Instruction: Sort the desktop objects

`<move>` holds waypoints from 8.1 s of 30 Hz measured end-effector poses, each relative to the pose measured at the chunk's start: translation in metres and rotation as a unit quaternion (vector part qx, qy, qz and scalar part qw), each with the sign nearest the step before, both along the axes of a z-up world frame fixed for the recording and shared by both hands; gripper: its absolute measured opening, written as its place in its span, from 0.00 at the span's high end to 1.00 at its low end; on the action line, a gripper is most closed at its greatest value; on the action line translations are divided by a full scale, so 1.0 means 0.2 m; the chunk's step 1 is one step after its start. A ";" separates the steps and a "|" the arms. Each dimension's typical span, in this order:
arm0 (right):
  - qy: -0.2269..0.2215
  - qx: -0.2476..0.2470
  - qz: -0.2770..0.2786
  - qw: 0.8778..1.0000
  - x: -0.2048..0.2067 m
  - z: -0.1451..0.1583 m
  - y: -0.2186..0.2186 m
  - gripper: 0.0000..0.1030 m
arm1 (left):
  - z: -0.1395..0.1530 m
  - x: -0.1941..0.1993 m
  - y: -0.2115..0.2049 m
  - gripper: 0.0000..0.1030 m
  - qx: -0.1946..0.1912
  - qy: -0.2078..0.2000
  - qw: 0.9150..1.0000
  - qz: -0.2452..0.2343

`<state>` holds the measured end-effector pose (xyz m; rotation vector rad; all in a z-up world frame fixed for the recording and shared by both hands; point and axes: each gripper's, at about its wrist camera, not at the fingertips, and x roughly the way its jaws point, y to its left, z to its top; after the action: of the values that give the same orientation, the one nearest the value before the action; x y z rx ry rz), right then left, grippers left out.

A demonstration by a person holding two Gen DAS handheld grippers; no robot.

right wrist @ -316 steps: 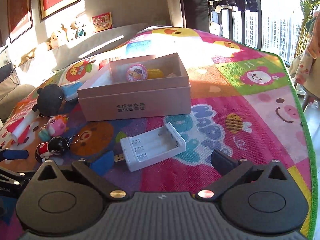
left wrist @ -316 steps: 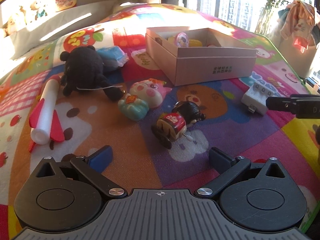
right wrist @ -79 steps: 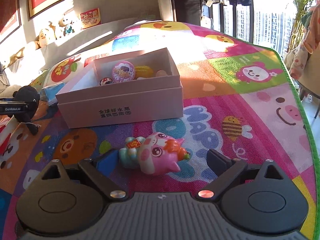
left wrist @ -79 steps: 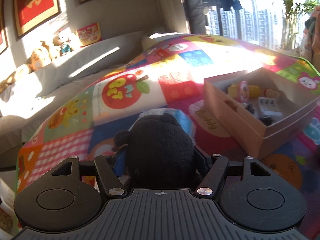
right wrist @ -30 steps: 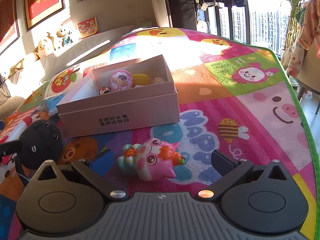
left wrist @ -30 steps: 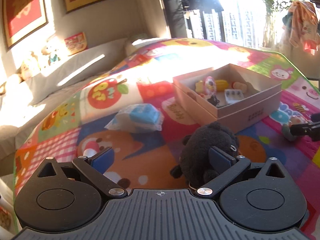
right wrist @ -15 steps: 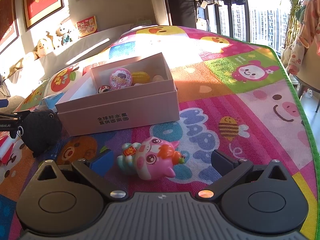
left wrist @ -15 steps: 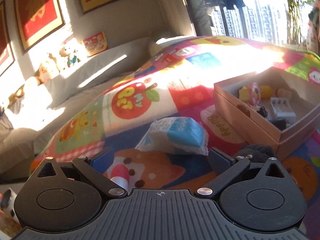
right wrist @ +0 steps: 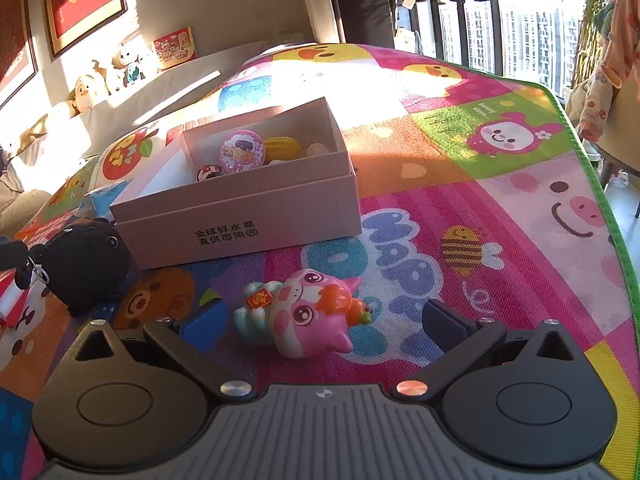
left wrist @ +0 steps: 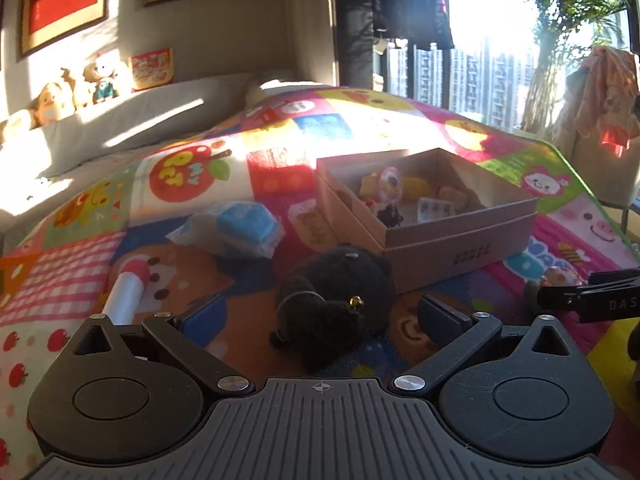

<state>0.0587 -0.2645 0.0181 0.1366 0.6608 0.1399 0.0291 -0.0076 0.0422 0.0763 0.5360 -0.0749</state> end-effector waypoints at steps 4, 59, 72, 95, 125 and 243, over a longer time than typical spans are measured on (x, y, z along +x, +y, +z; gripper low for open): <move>0.000 0.000 -0.001 1.000 0.00 0.00 0.00 0.00 | -0.06 0.08 -0.08 0.00 -0.046 0.013 0.999 0.017; 0.008 -0.086 0.074 0.993 -0.05 0.04 0.22 0.29 | -0.15 -0.24 0.07 0.02 -0.059 0.021 0.997 -0.044; 0.006 -0.115 0.097 0.989 -0.26 0.01 0.21 0.15 | -0.15 -0.24 0.07 0.01 -0.058 0.023 0.997 -0.042; 0.018 -0.082 0.128 0.988 -0.12 0.01 0.25 0.25 | -0.16 -0.23 0.07 0.01 -0.063 0.033 0.997 -0.042; -0.097 -0.081 0.142 0.982 -0.39 0.45 0.01 0.28 | 0.28 -0.16 -0.15 0.15 -0.012 -0.053 0.993 -0.103; 0.031 -0.055 0.160 0.985 -0.11 0.28 0.23 0.27 | -0.04 -0.01 0.72 0.23 -0.013 0.012 0.989 0.149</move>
<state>0.0373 -0.2191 0.0732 -0.0733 0.7481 0.4098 0.0278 0.1358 0.0336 -0.0314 0.5655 0.2081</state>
